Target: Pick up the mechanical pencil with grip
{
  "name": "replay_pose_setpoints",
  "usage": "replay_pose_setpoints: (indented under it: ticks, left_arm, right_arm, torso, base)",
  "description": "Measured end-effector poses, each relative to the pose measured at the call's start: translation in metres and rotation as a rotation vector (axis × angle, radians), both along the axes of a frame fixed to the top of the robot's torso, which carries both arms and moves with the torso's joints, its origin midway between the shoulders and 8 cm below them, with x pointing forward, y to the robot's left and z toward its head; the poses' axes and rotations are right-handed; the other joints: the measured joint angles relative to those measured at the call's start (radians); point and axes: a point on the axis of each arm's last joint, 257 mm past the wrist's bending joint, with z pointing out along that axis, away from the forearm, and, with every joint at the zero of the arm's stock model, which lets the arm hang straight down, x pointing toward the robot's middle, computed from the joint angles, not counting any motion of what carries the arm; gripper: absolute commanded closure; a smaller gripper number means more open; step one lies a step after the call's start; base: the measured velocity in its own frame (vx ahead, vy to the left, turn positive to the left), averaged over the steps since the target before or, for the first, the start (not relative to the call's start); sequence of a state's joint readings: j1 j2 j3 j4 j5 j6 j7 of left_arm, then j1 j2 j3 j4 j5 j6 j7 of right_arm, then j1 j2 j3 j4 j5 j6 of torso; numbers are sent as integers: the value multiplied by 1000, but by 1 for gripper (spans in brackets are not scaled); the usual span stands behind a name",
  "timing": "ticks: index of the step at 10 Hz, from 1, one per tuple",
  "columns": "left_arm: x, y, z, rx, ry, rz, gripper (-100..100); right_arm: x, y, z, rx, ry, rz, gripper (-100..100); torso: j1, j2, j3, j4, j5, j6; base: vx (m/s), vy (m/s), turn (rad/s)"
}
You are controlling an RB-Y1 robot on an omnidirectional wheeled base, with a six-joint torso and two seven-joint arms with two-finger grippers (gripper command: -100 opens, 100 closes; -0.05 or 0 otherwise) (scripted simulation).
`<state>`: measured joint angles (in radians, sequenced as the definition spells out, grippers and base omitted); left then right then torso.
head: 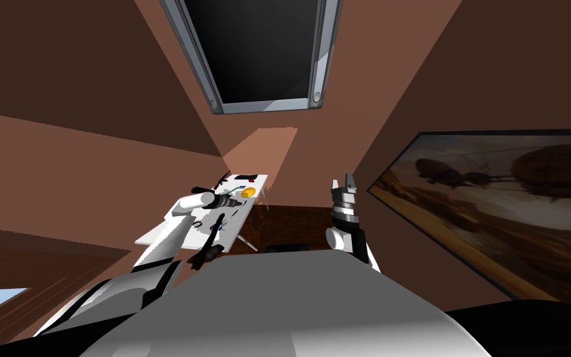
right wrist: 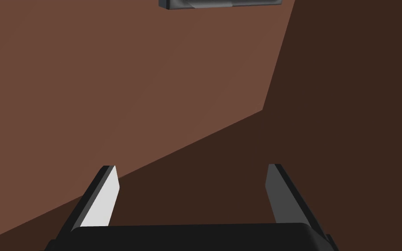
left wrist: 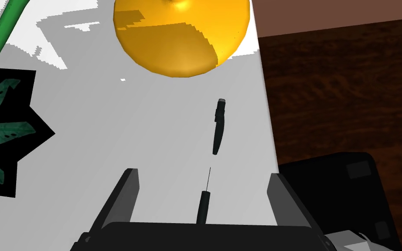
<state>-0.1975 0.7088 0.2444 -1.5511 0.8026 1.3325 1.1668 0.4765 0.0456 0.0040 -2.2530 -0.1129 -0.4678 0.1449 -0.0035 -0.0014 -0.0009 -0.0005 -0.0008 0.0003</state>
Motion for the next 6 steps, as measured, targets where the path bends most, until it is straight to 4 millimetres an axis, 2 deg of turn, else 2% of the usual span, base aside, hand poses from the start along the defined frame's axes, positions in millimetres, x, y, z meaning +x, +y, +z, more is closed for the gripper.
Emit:
replay_pose_setpoints:
  ticks: [6]
  left_arm:
    - [-15,32,33,18,45,79,-100]
  right_arm:
    - [0,0,0,0,0,0,0]
  torso:
    - [0,1,0,0,0,0]
  base:
    - [23,-56,8]
